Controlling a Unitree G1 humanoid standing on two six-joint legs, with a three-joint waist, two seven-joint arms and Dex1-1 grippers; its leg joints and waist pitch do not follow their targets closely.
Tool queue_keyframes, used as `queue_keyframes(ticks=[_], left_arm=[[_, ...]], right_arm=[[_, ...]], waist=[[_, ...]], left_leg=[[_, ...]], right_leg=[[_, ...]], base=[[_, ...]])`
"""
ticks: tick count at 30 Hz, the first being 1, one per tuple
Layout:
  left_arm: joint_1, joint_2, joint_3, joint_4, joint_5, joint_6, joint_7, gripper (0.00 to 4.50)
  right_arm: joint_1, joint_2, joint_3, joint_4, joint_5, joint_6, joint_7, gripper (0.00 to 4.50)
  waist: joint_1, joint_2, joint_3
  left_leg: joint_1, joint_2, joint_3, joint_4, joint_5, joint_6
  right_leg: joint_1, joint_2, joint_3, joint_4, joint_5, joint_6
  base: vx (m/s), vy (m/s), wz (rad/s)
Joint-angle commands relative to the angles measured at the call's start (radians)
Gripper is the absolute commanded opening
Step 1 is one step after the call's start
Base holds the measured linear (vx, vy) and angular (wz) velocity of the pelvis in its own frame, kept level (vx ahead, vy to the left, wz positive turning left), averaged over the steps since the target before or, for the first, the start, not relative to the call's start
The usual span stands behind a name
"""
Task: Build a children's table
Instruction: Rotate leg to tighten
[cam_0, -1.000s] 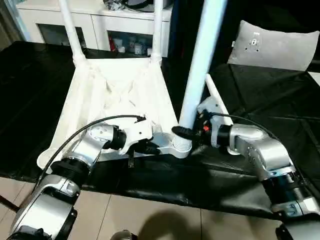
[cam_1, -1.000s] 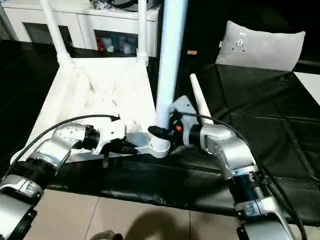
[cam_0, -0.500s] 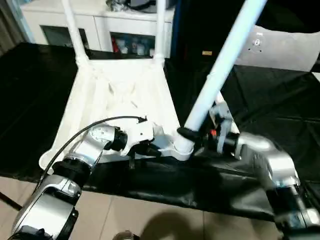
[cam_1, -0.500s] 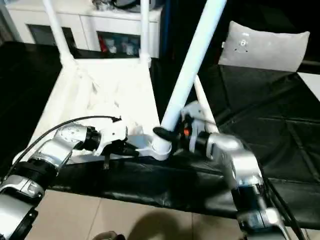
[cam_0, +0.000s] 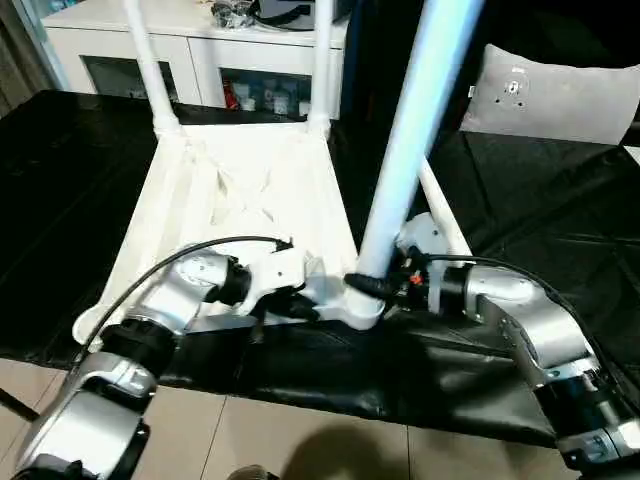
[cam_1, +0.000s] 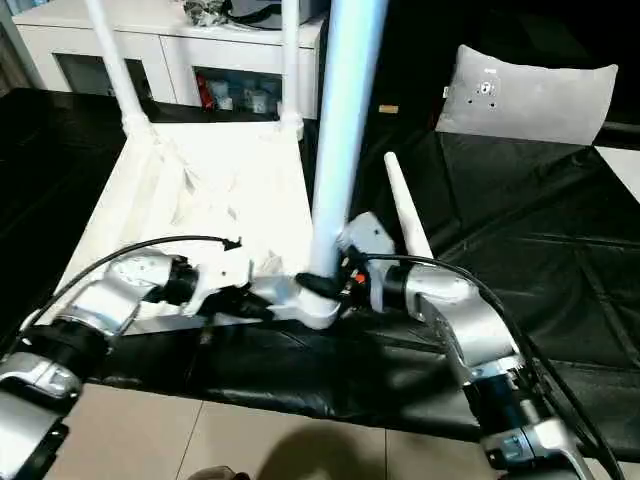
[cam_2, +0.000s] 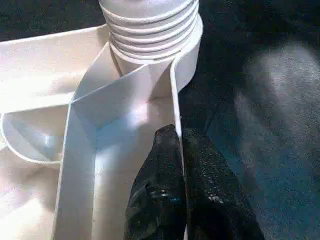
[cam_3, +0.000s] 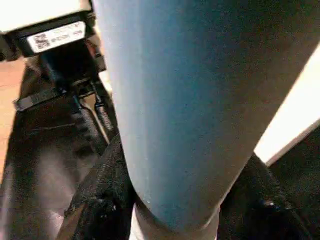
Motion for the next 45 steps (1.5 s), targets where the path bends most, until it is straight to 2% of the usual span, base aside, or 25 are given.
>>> queue_keyframes(ticks=[1, 5, 8, 10, 13, 15, 16, 17, 18, 20, 21, 22, 23, 24, 25, 26, 28, 29, 30, 31, 32, 33, 35, 38, 45], left_arm=[[-0.006, 0.014, -0.041, -0.037, 0.018, -0.010, -0.082, 0.00], [-0.070, 0.005, -0.045, 0.019, 0.026, -0.033, -0.093, 0.00], [-0.096, 0.005, -0.041, 0.058, 0.042, -0.044, -0.065, 0.00], [-0.109, 0.008, -0.038, 0.079, 0.053, -0.050, -0.047, 0.00], [-0.099, 0.016, -0.018, 0.062, 0.053, -0.002, -0.002, 0.00], [-0.078, 0.020, 0.002, 0.028, 0.041, 0.051, 0.035, 0.00], [-0.039, 0.020, 0.037, -0.032, 0.015, 0.126, 0.080, 0.00], [-0.004, 0.022, 0.056, -0.087, -0.002, 0.177, 0.100, 0.00], [0.018, 0.022, 0.068, -0.121, -0.012, 0.208, 0.110, 0.00], [0.068, 0.021, 0.092, -0.200, -0.015, 0.276, 0.149, 0.00], [0.068, 0.021, 0.092, -0.200, -0.015, 0.276, 0.149, 0.00], [0.100, 0.018, 0.102, -0.258, -0.009, 0.324, 0.178, 0.00], [0.131, 0.007, 0.113, -0.322, 0.000, 0.377, 0.213, 0.00], [0.167, -0.009, 0.121, -0.408, 0.009, 0.447, 0.246, 0.00], [0.198, -0.032, 0.125, -0.492, 0.015, 0.519, 0.277, 0.00], [0.221, -0.058, 0.124, -0.566, 0.021, 0.584, 0.304, 0.00], [0.251, -0.101, 0.102, -0.677, 0.037, 0.675, 0.335, 0.00], [0.255, -0.114, 0.096, -0.701, 0.038, 0.696, 0.345, 0.00], [0.257, -0.121, 0.092, -0.715, 0.038, 0.709, 0.354, 0.00], [0.254, -0.132, 0.080, -0.727, 0.044, 0.718, 0.367, 0.00], [0.248, -0.140, 0.072, -0.725, 0.048, 0.718, 0.375, 0.00], [0.240, -0.148, 0.066, -0.719, 0.053, 0.718, 0.400, 0.00], [0.237, -0.143, 0.063, -0.713, 0.060, 0.720, 0.415, 0.00], [0.227, -0.091, 0.043, -0.675, 0.124, 0.716, 0.433, 0.00], [0.213, -0.052, 0.048, -0.636, 0.135, 0.704, 0.458, 0.00]], right_arm=[[0.064, -0.013, 0.102, 0.135, -0.078, 0.056, 0.022, 1.88], [0.054, -0.013, 0.140, 0.134, -0.089, 0.059, 0.055, 1.88], [0.055, -0.008, 0.145, 0.127, -0.091, 0.062, 0.052, 1.88], [0.056, -0.002, 0.144, 0.124, -0.092, 0.063, 0.047, 1.88], [0.066, 0.019, 0.124, 0.116, -0.098, 0.077, -0.012, 1.88], [0.072, 0.035, 0.105, 0.113, -0.105, 0.089, -0.065, 1.88], [0.078, 0.058, 0.075, 0.118, -0.116, 0.103, -0.145, 1.88], [0.078, 0.078, 0.051, 0.128, -0.120, 0.107, -0.202, 1.88], [0.077, 0.091, 0.036, 0.134, -0.123, 0.109, -0.236, 1.88], [0.069, 0.119, 0.008, 0.154, -0.130, 0.107, -0.305, 1.88], [0.069, 0.119, 0.008, 0.154, -0.130, 0.107, -0.305, 1.88], [0.055, 0.138, -0.011, 0.177, -0.132, 0.104, -0.348, 1.88], [0.032, 0.160, -0.034, 0.216, -0.132, 0.094, -0.395, 1.88], [-0.001, 0.183, -0.059, 0.266, -0.132, 0.079, -0.450, 1.88], [-0.034, 0.202, -0.078, 0.314, -0.133, 0.061, -0.497, 1.88], [-0.062, 0.215, -0.086, 0.350, -0.135, 0.046, -0.525, 1.88], [-0.100, 0.234, -0.096, 0.392, -0.132, 0.028, -0.553, 1.88], [-0.107, 0.238, -0.096, 0.398, -0.132, 0.024, -0.553, 1.88], [-0.111, 0.241, -0.095, 0.401, -0.131, 0.023, -0.553, 1.88], [-0.115, 0.246, -0.093, 0.402, -0.130, 0.024, -0.551, 1.88], [-0.117, 0.248, -0.089, 0.400, -0.127, 0.024, -0.541, 1.88], [-0.117, 0.256, -0.082, 0.397, -0.120, 0.025, -0.518, 1.88], [-0.118, 0.261, -0.077, 0.403, -0.114, 0.026, -0.507, 1.88], [-0.113, 0.257, -0.057, 0.417, -0.117, 0.002, -0.494, 1.88], [-0.115, 0.256, -0.056, 0.439, -0.130, -0.033, -0.485, 1.88]], waist=[[0.000, 0.014, -0.049], [-0.001, 0.016, -0.036], [0.001, 0.015, -0.033], [-0.001, 0.013, -0.031], [-0.002, 0.012, -0.032], [-0.002, 0.011, -0.030], [-0.003, 0.011, -0.030], [-0.007, 0.005, -0.026], [-0.007, 0.008, -0.028], [-0.019, 0.011, -0.024], [-0.022, 0.013, -0.023], [-0.033, 0.003, -0.021], [-0.035, 0.006, -0.023], [-0.047, 0.008, -0.018], [-0.056, 0.013, -0.023], [-0.063, 0.004, -0.021], [-0.077, 0.009, -0.028], [-0.078, 0.009, -0.030], [-0.081, 0.008, -0.031], [-0.078, 0.002, -0.030], [-0.078, -0.004, -0.028], [-0.074, -0.003, -0.027], [-0.066, -0.004, -0.027], [-0.063, 0.000, -0.027], [-0.063, 0.002, -0.025]], left_leg=[[0.039, 0.069, -0.029, -0.072, -0.286, -0.021], [0.049, 0.070, -0.031, -0.084, -0.390, -0.052], [0.061, 0.071, -0.036, -0.087, -0.447, -0.072], [0.062, 0.071, -0.038, -0.091, -0.459, -0.078], [0.061, 0.072, -0.038, -0.094, -0.439, -0.077], [0.064, 0.071, -0.037, -0.095, -0.444, -0.076], [0.064, 0.072, -0.039, -0.095, -0.448, -0.078], [0.062, 0.069, -0.038, -0.097, -0.455, -0.075], [0.063, 0.072, -0.041, -0.097, -0.456, -0.081], [0.062, 0.069, -0.043, -0.099, -0.484, -0.086], [0.065, 0.070, -0.044, -0.100, -0.501, -0.092], [0.051, 0.065, -0.051, -0.107, -0.517, -0.094], [0.051, 0.067, -0.055, -0.109, -0.521, -0.100], [0.041, 0.064, -0.058, -0.115, -0.530, -0.105], [0.043, 0.066, -0.061, -0.114, -0.536, -0.116], [0.041, 0.065, -0.061, -0.114, -0.536, -0.115], [0.028, 0.059, -0.059, -0.111, -0.479, -0.099], [0.029, 0.059, -0.055, -0.110, -0.465, -0.093], [0.027, 0.058, -0.051, -0.109, -0.436, -0.077], [0.030, 0.056, -0.046, -0.105, -0.425, -0.063], [0.033, 0.055, -0.042, -0.103, -0.430, -0.056], [0.042, 0.054, -0.038, -0.097, -0.440, -0.049], [0.041, 0.054, -0.036, -0.094, -0.416, -0.041], [0.041, 0.056, -0.036, -0.098, -0.396, -0.042], [0.046, 0.056, -0.038, -0.099, -0.437, -0.059]], right_leg=[[0.019, -0.098, 0.042, -0.073, 0.019, -0.235], [0.014, -0.101, 0.047, -0.091, -0.167, -0.222], [0.012, -0.109, 0.053, -0.104, -0.279, -0.206], [0.011, -0.108, 0.055, -0.107, -0.304, -0.197], [0.011, -0.107, 0.056, -0.103, -0.275, -0.201], [0.009, -0.108, 0.057, -0.107, -0.306, -0.199], [0.007, -0.110, 0.058, -0.107, -0.330, -0.198], [0.003, -0.108, 0.057, -0.113, -0.364, -0.191], [0.004, -0.111, 0.057, -0.109, -0.369, -0.192], [-0.003, -0.107, 0.056, -0.115, -0.412, -0.180], [-0.006, -0.106, 0.057, -0.116, -0.430, -0.175], [0.004, -0.106, 0.049, -0.120, -0.503, -0.141], [0.003, -0.109, 0.048, -0.113, -0.502, -0.140], [0.003, -0.104, 0.044, -0.113, -0.509, -0.133], [0.002, -0.106, 0.044, -0.110, -0.477, -0.143], [0.002, -0.104, 0.042, -0.111, -0.466, -0.147], [0.010, -0.096, 0.039, -0.109, -0.379, -0.151], [0.009, -0.094, 0.041, -0.109, -0.340, -0.155], [0.013, -0.088, 0.039, -0.108, -0.279, -0.163], [0.008, -0.086, 0.040, -0.110, -0.261, -0.170], [0.004, -0.086, 0.041, -0.115, -0.275, -0.169], [-0.003, -0.090, 0.045, -0.121, -0.315, -0.169], [-0.003, -0.091, 0.048, -0.126, -0.333, -0.160], [-0.002, -0.086, 0.047, -0.122, -0.306, -0.154], [-0.005, -0.085, 0.046, -0.125, -0.335, -0.155]], base=[[0.000, 0.000, 0.00], [0.000, 0.000, 0.00], [0.000, 0.000, 0.00], [0.000, 0.000, 0.00], [0.000, 0.000, 0.00], [0.000, 0.000, 0.00], [0.000, 0.000, 0.00], [0.000, 0.000, 0.00], [0.000, 0.000, 0.00], [0.000, 0.000, 0.00], [0.000, 0.000, 0.00], [0.000, 0.000, 0.00], [-0.016, 0.028, -0.22], [-0.004, 0.028, -0.24], [-0.004, 0.028, -0.24], [-0.011, 0.029, -0.25], [-0.013, 0.031, -0.26], [0.000, 0.027, -0.23], [0.000, 0.000, 0.00], [0.000, 0.000, 0.00], [0.000, 0.000, 0.00], [0.000, 0.000, 0.00], [0.000, 0.000, 0.00], [0.000, 0.000, 0.00], [0.000, 0.000, 0.00]])
